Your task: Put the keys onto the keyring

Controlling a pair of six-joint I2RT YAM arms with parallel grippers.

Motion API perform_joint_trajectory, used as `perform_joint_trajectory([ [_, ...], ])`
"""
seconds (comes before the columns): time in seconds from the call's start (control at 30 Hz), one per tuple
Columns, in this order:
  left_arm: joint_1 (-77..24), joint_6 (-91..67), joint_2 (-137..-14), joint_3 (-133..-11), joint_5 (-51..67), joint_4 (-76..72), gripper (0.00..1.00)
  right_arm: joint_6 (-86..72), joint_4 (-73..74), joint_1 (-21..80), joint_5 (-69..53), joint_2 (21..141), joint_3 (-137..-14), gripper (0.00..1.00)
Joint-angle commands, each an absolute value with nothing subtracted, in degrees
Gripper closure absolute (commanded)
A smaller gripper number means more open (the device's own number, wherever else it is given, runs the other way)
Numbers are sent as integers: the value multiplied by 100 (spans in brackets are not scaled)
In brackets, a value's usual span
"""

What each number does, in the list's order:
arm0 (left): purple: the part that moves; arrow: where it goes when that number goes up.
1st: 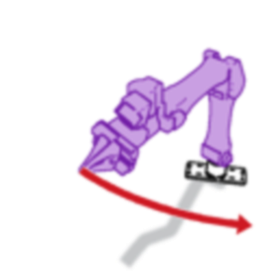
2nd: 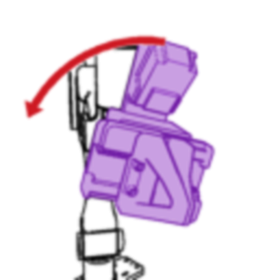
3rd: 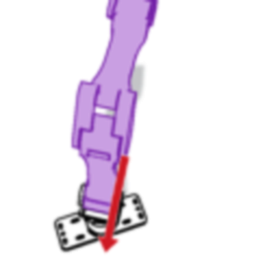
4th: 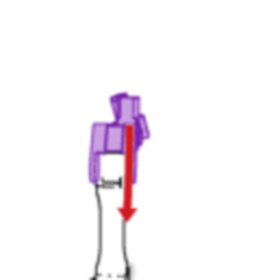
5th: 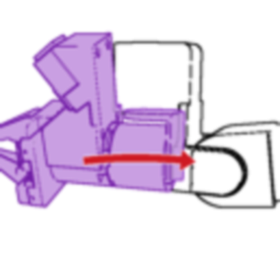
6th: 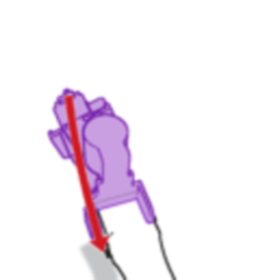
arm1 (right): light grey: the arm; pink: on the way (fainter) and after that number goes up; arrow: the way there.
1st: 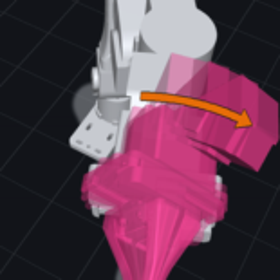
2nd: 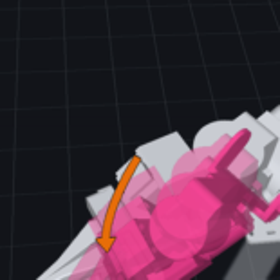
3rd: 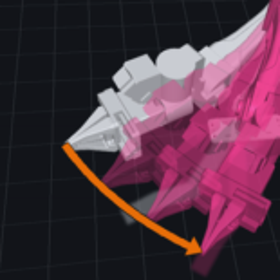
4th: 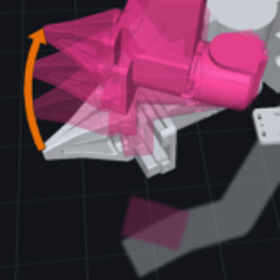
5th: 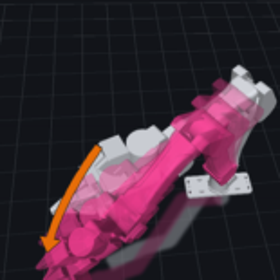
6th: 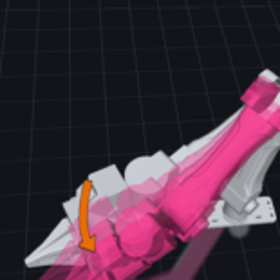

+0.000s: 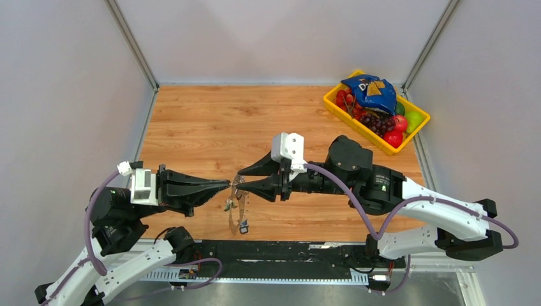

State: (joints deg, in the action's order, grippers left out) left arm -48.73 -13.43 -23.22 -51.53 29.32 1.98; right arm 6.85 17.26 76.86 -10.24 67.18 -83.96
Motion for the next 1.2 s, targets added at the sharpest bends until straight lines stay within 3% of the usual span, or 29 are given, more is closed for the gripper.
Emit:
perform_joint_trajectory([
  [0.0, -4892, -1513, -2379, -5116, 2918, -1135, 100, 958, 1142, 7709, -639, 6562, -8878, 63],
  [0.33, -4889, -1698, -2506, -4883, 2663, -2134, 100, 1173, 851, 7709, -667, 6379, -8901, 59],
  [0.57, -4889, -1957, -2493, -4313, 2118, -3736, 100, 1107, 704, 7709, -903, 6492, -9032, 58],
  [1.17, -4891, -2099, -2478, -3250, 1631, -6170, 100, 1614, 666, 7708, -1016, 7120, -9364, 63],
])
